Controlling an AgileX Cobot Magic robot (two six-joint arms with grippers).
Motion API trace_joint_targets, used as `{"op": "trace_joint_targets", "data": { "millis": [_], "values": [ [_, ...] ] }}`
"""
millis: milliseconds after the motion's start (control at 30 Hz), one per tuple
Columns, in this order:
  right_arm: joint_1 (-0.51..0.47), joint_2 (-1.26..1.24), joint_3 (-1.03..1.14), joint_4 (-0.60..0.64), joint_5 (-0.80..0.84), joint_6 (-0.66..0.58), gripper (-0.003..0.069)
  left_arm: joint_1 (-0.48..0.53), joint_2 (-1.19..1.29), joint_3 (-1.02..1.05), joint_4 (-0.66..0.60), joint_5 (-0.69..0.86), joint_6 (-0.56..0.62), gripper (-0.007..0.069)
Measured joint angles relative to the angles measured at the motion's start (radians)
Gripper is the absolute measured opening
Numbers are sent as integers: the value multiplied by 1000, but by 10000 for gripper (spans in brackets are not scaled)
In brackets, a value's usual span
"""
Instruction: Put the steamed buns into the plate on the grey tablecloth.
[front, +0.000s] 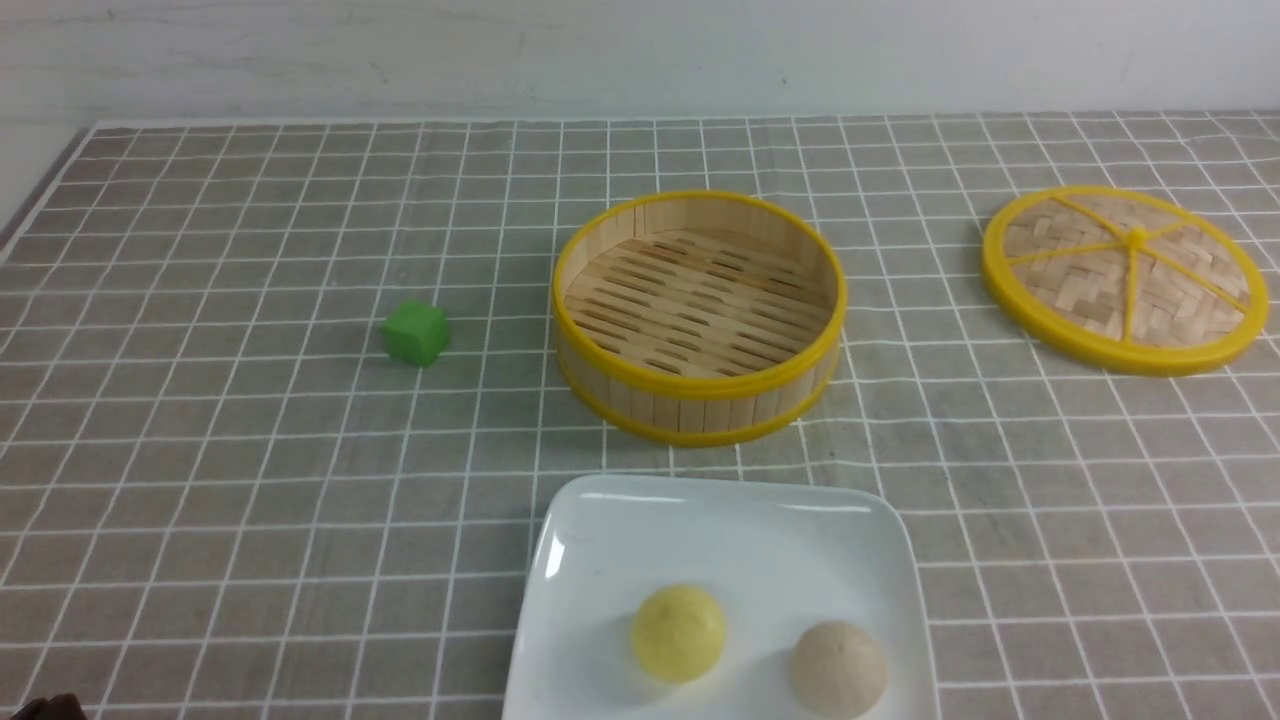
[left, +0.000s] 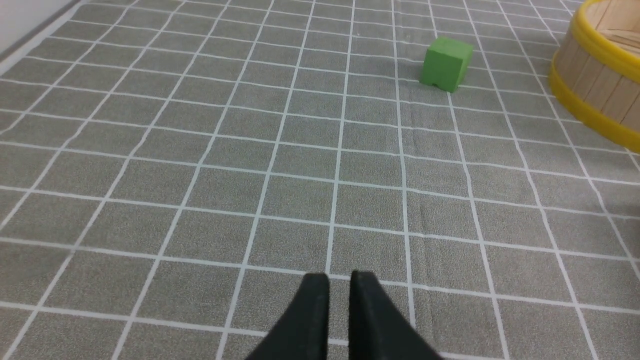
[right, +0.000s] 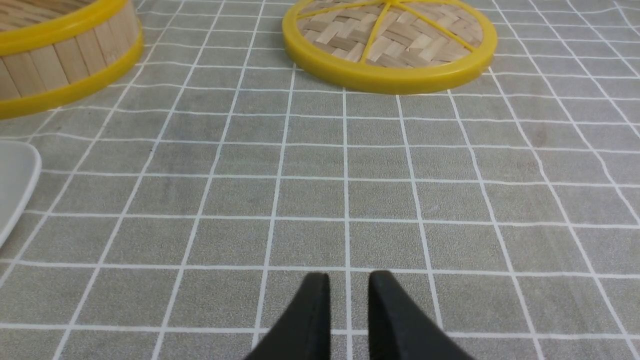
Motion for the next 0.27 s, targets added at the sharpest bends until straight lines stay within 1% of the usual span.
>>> {"op": "trace_joint_targets", "data": {
  "millis": [267],
  "values": [
    [0,0,0,0,0,0,148,0,0,0,0,0,0,93]
  ]
}}
